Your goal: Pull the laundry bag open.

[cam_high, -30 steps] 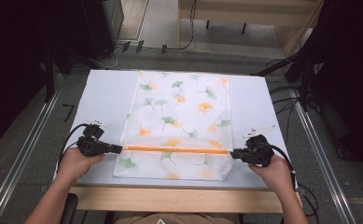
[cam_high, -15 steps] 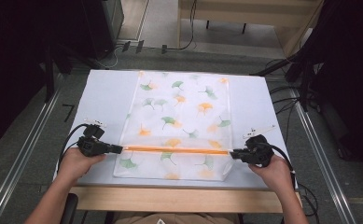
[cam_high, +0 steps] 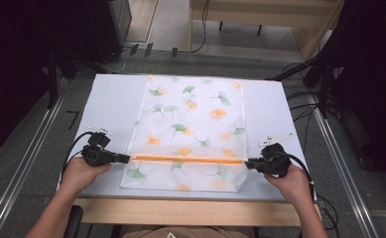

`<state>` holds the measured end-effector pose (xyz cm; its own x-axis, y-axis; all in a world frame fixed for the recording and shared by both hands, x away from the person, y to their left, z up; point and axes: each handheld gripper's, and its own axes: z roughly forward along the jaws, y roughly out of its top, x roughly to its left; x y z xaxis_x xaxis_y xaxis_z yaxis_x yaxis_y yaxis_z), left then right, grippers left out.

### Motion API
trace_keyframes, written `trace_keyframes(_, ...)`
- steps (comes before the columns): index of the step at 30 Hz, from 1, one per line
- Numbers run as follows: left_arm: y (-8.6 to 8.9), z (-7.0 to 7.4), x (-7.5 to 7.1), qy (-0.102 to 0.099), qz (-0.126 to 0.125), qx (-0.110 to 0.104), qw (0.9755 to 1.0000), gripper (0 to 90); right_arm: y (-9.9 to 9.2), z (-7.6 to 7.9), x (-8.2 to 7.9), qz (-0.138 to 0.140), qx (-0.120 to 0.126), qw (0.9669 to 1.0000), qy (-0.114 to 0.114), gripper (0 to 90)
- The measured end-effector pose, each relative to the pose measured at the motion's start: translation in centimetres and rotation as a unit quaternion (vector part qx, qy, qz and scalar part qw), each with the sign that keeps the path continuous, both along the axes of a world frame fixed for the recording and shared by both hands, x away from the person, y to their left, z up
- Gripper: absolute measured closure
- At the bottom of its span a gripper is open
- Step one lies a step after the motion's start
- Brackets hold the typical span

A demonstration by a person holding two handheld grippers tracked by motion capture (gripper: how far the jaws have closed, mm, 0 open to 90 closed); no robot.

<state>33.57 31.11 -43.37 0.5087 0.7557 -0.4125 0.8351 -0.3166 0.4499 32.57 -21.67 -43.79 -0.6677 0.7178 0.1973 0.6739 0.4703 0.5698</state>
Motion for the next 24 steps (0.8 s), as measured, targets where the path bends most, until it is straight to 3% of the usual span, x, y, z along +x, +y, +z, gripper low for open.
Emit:
trace_keyframes(7,1.7,0.1,-0.2,0.001,0.026,0.006,0.9996,90.0,-0.1,-0.1,0.1,-0.001,-0.003,1.0000,0.000,83.5)
trace_keyframes(11,2.5,0.1,-0.5,0.001,0.038,-0.012,0.9992,90.0,-0.2,-0.2,0.2,-0.002,-0.003,1.0000,0.002,83.4)
trace_keyframes(24,1.8,-0.1,-0.5,0.008,0.022,-0.012,0.9997,90.0,-0.2,-0.7,0.4,-0.013,-0.013,0.9998,0.007,82.4)
